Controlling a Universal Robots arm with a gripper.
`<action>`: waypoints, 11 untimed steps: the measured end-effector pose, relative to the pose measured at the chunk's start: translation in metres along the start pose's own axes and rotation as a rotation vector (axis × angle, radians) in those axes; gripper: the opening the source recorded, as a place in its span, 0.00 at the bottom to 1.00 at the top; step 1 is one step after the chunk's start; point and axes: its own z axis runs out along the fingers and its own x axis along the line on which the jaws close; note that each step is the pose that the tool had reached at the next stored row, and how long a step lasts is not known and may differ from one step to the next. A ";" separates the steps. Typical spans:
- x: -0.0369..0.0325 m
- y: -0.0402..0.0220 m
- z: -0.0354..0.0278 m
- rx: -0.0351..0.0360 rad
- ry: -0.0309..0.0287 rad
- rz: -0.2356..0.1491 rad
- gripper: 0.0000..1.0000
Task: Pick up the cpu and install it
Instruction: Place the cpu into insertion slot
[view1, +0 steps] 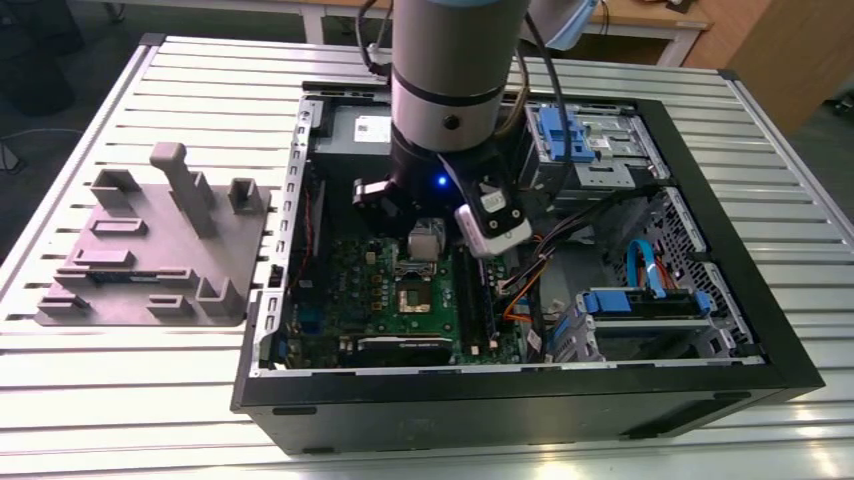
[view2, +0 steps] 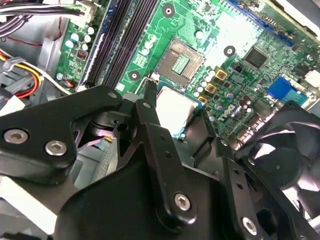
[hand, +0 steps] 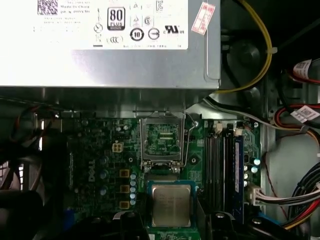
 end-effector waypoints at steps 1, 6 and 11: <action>0.0000 -0.0020 0.0018 0.0000 0.0000 0.000 0.47; 0.0001 -0.0067 0.0103 0.0009 -0.0002 0.000 0.47; 0.0001 -0.0078 0.0165 0.0128 -0.0001 0.000 0.47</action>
